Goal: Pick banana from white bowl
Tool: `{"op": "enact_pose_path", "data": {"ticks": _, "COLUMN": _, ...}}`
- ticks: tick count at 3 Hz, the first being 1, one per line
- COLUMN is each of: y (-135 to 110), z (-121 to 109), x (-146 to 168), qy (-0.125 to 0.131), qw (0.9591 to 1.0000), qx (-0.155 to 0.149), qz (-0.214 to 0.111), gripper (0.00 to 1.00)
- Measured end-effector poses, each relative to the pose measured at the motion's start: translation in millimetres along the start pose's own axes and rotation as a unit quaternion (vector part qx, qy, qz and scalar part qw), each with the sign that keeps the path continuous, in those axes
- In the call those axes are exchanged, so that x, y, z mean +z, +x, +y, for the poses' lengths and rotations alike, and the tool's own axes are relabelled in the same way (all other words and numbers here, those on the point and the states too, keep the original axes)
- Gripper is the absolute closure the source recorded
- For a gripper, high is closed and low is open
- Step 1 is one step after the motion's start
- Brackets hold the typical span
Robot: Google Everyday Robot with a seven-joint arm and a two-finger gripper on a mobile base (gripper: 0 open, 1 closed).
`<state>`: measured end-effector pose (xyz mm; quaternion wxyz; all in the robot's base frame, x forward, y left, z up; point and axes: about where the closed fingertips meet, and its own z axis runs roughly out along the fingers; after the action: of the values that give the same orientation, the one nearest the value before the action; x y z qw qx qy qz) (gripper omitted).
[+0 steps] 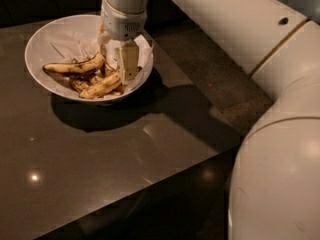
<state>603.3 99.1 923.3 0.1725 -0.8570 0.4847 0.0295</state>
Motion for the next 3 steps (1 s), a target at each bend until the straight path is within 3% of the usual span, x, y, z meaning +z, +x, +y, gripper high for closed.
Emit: {"op": "enact_pose_path", "data": {"ticks": 3, "y": 2, "z": -2, "x": 17, "qy": -0.016, "qw": 0.9998, "qx": 0.004, "qz": -0.008, "gripper": 0.32}}
